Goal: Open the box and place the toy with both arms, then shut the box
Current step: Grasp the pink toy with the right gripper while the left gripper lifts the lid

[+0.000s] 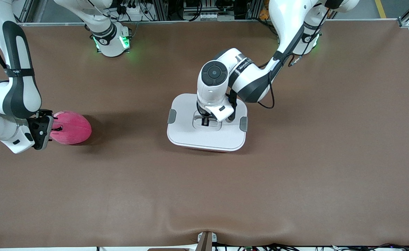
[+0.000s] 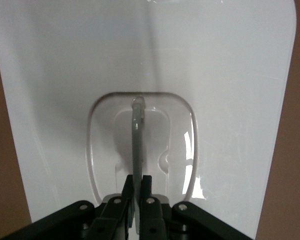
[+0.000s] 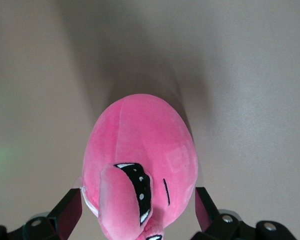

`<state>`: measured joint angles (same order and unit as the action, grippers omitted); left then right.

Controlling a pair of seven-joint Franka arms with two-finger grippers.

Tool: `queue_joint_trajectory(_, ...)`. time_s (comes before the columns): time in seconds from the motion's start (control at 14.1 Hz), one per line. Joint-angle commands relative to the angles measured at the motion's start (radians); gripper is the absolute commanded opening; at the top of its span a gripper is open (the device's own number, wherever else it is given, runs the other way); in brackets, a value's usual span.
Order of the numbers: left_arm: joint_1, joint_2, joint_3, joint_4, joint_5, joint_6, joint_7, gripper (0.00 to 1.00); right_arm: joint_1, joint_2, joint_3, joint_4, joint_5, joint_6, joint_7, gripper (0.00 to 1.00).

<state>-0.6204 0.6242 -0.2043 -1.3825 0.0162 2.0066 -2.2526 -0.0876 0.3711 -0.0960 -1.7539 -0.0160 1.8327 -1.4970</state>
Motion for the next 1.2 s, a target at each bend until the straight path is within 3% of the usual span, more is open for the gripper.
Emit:
queue_joint_trajectory(0.0, -0.004, -0.018, 0.012, 0.007, 0.019, -0.02, -0.051, 0.03, -0.014, -0.034, 0.01, -0.05, -0.009, 0.022, -0.025, 1.0)
queue_joint_trajectory(0.21, -0.004, -0.018, 0.017, 0.007, 0.019, -0.02, -0.071, 0.03, -0.015, -0.037, 0.01, -0.079, -0.009, 0.045, -0.026, 1.0)
queue_joint_trajectory(0.42, -0.004, -0.018, 0.019, 0.007, 0.019, -0.02, -0.084, 0.03, -0.023, -0.037, 0.012, -0.084, -0.009, 0.049, -0.028, 0.77)
queue_joint_trajectory(0.57, -0.007, -0.018, 0.019, 0.007, 0.021, -0.02, -0.084, 0.03, -0.026, -0.035, 0.012, -0.085, -0.007, 0.051, -0.037, 0.74)
queue_joint_trajectory(0.78, -0.005, -0.024, 0.019, 0.007, 0.021, -0.02, -0.082, 0.03, -0.029, -0.035, 0.012, -0.085, -0.007, 0.048, -0.045, 0.53)
queue_joint_trajectory(1.13, -0.005, -0.038, 0.019, 0.007, 0.022, -0.02, -0.077, 0.02, -0.026, -0.035, 0.013, -0.098, 0.004, 0.046, -0.045, 0.49)
